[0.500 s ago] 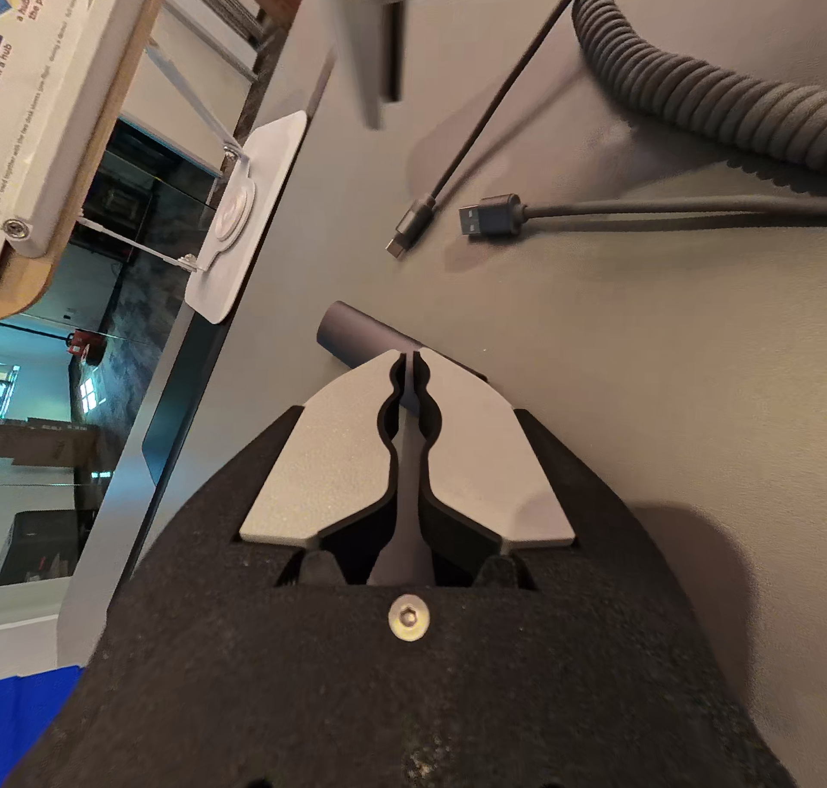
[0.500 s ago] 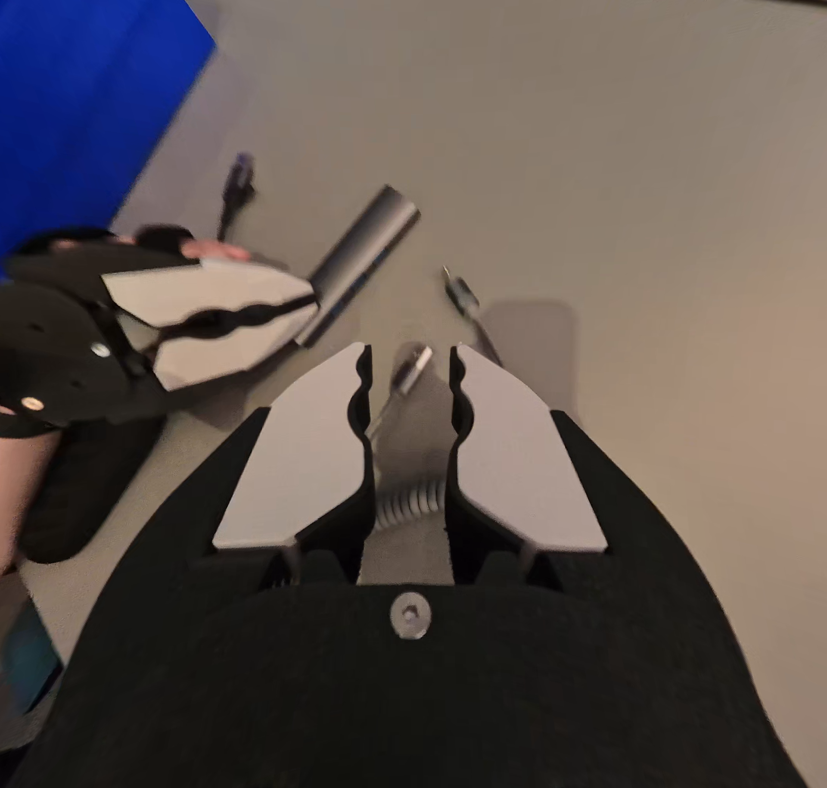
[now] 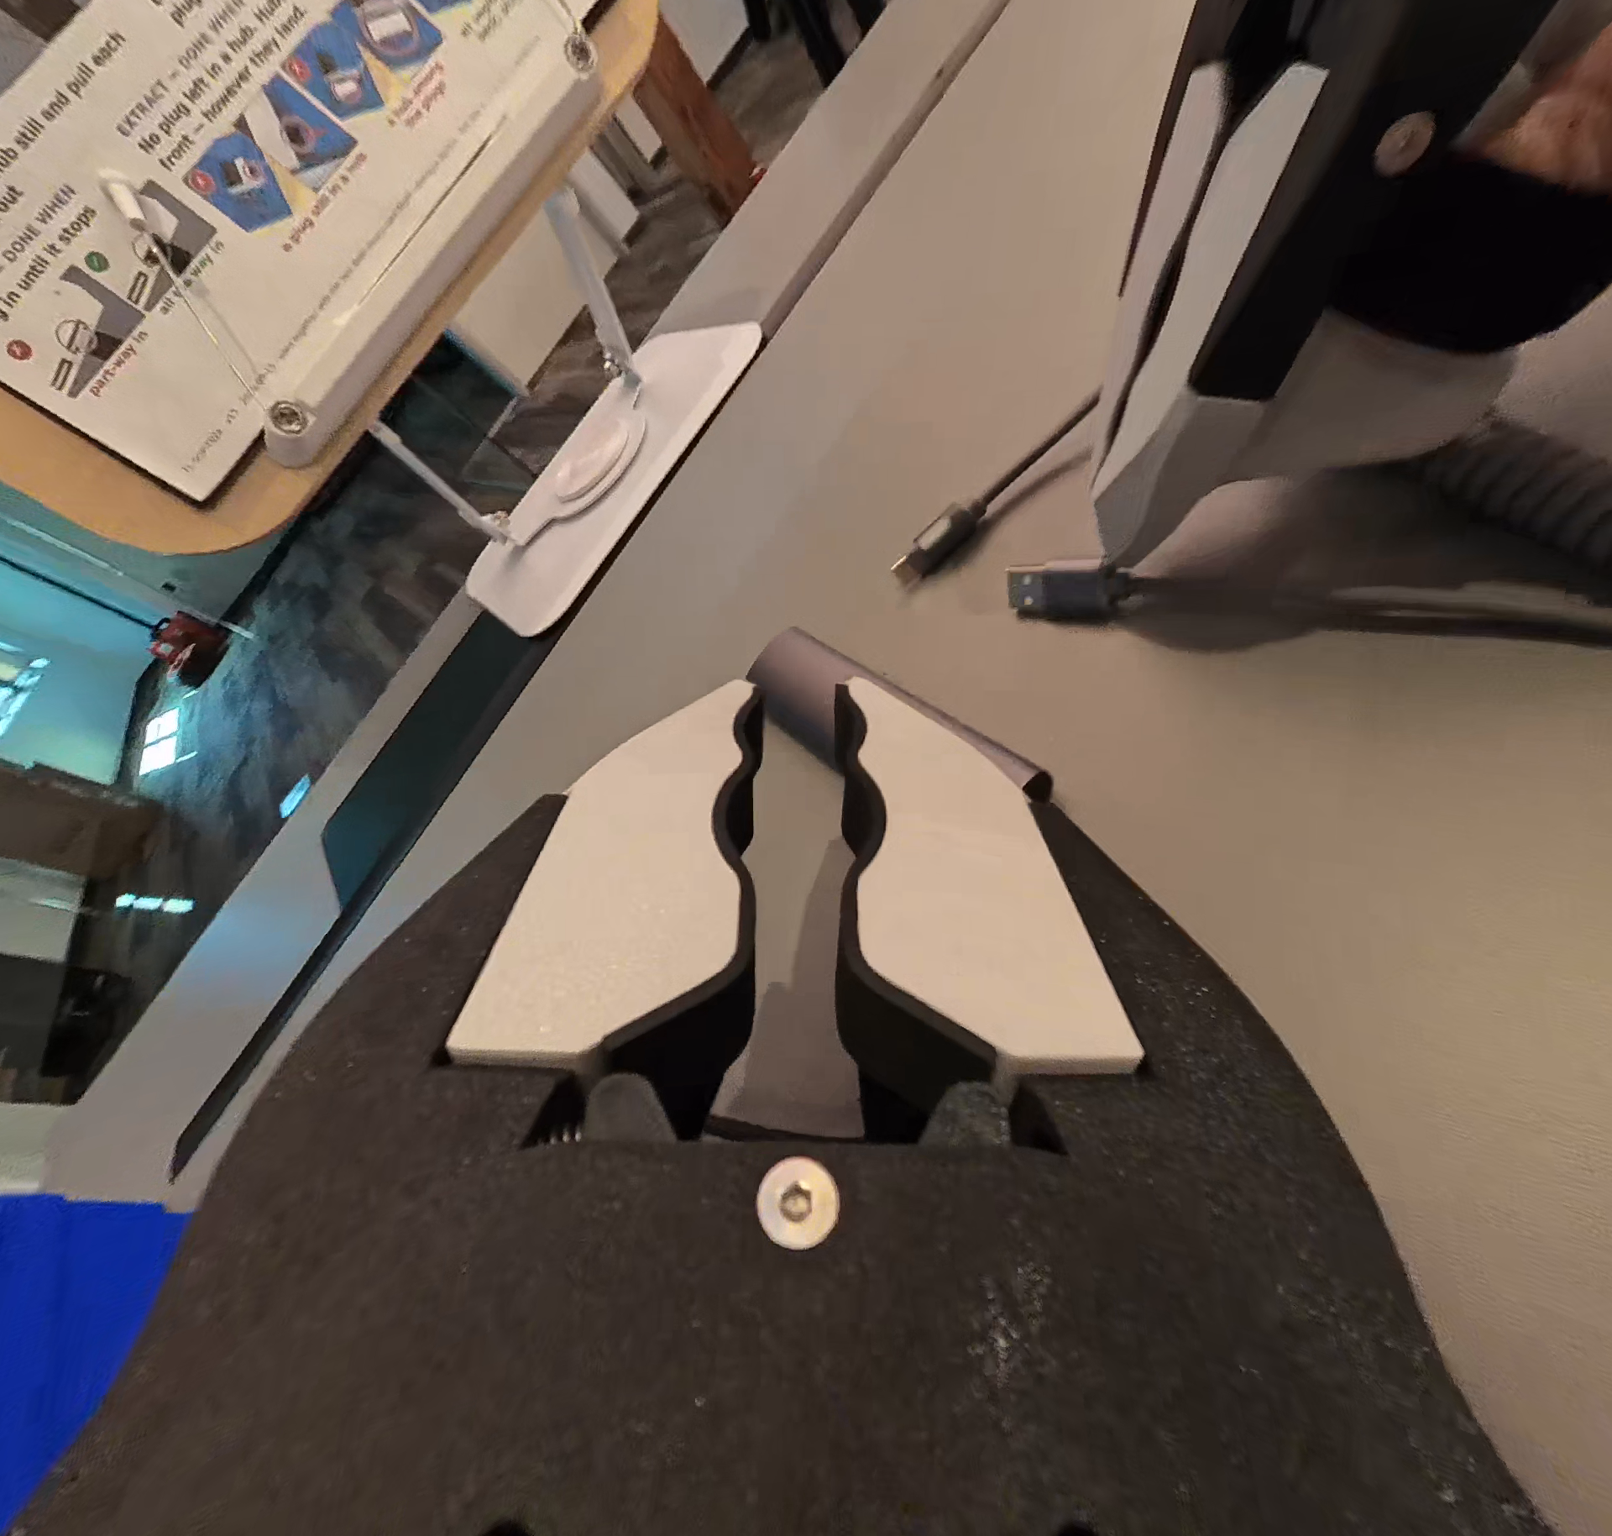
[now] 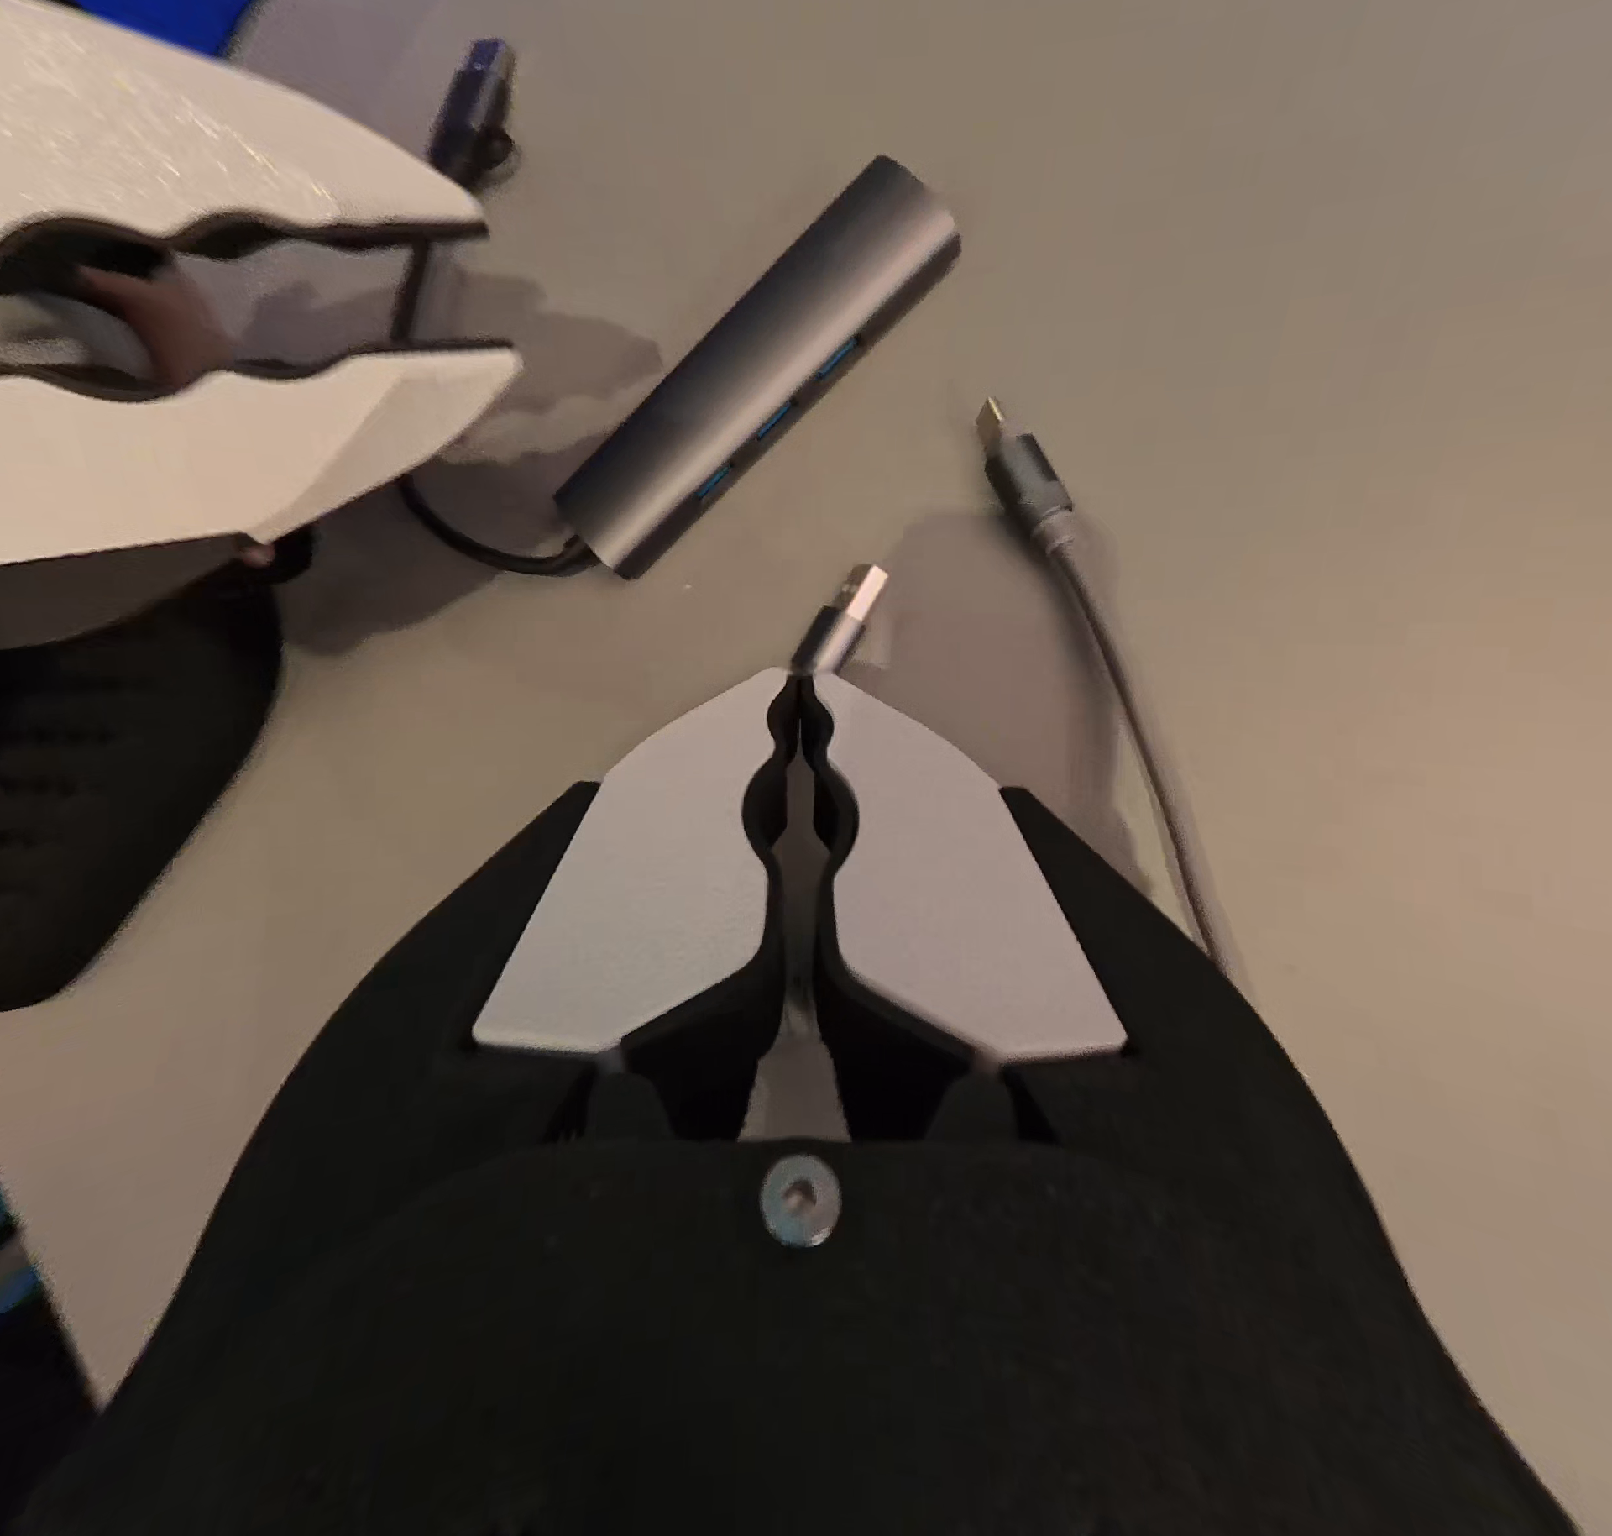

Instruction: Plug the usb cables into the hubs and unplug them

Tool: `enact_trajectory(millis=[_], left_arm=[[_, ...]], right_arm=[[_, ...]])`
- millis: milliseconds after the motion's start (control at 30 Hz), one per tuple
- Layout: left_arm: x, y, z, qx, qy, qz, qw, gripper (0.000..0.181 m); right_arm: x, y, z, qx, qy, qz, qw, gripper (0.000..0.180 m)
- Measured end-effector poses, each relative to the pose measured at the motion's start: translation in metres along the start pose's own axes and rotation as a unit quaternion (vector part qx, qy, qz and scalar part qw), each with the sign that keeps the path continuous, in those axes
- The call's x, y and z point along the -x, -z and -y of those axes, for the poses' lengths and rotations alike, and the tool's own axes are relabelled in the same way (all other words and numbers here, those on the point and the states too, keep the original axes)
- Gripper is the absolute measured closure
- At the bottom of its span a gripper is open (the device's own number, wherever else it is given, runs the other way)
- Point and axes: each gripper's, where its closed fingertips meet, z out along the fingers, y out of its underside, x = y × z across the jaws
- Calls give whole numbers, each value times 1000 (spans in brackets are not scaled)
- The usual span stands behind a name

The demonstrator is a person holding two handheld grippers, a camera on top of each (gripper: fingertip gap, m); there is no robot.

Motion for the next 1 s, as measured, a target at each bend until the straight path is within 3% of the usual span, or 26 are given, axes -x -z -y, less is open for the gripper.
enact_trajectory(millis=[100,167,233,367,500,600,733,867,1000], left_arm=[[3,2,2,-11,4,1,1000,167],[8,4,1,-10,8,10,1000,167],[13,5,1,-13,14,19,1000,167],[13,5,0,-8,11,21,1000,168],[10,4,-2,2,1,21,1000,167],[11,6,0,-9,4,20,1000,167],[5,15,16,-59,-17,1,998,164],[-5,35,55,-151,-69,7,986,164],[-20,37,66,-155,-113,0,981,162]], right_arm=[[4,7,1,-15,-40,41,998,180],[1,10,0,-14,-22,7,1000,179],[-1,10,-2,-13,5,-45,999,163],[7,0,-6,16,49,-106,993,160],[1,-11,-12,63,116,-152,980,175],[10,-10,-10,41,111,-98,988,176],[32,16,6,-26,52,70,996,176],[42,49,15,-51,19,241,969,176],[39,63,17,-51,25,342,938,176]])
